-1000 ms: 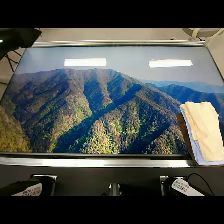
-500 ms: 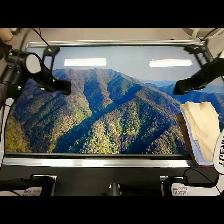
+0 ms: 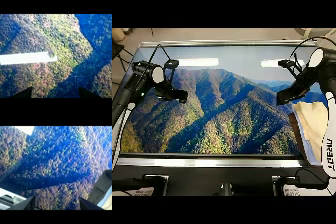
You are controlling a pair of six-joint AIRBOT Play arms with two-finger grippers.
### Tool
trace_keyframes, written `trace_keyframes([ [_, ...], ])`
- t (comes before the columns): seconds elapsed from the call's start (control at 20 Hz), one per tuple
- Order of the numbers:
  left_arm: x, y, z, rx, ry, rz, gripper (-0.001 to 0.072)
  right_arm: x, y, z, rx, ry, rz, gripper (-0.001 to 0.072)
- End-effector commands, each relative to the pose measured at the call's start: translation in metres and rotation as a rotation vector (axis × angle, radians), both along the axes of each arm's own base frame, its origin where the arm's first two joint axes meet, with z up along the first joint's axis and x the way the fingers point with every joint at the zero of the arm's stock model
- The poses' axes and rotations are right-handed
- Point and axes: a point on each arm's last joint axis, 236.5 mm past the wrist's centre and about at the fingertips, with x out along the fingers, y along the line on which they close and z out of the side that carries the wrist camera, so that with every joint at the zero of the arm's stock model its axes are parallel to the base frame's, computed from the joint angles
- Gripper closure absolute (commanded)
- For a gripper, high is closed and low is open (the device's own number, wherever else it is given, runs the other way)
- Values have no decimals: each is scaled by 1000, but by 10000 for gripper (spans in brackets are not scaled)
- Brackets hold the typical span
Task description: Fold the shirts.
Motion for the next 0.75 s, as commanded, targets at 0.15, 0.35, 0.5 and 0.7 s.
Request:
trace_keyframes([
  [0.15,2,2,-7,0,11,20,-13,-5,-2,-5,-15,-9,2,159],
  [0.35,2,1,-8,1,13,18,-13,-4,-2,-5,-15,-12,2,158],
  [0.5,2,1,-9,2,16,18,-13,-4,-2,-5,-15,-12,2,158],
  [0.7,2,1,-9,2,16,18,-13,-4,-2,-5,-15,-12,2,158],
])
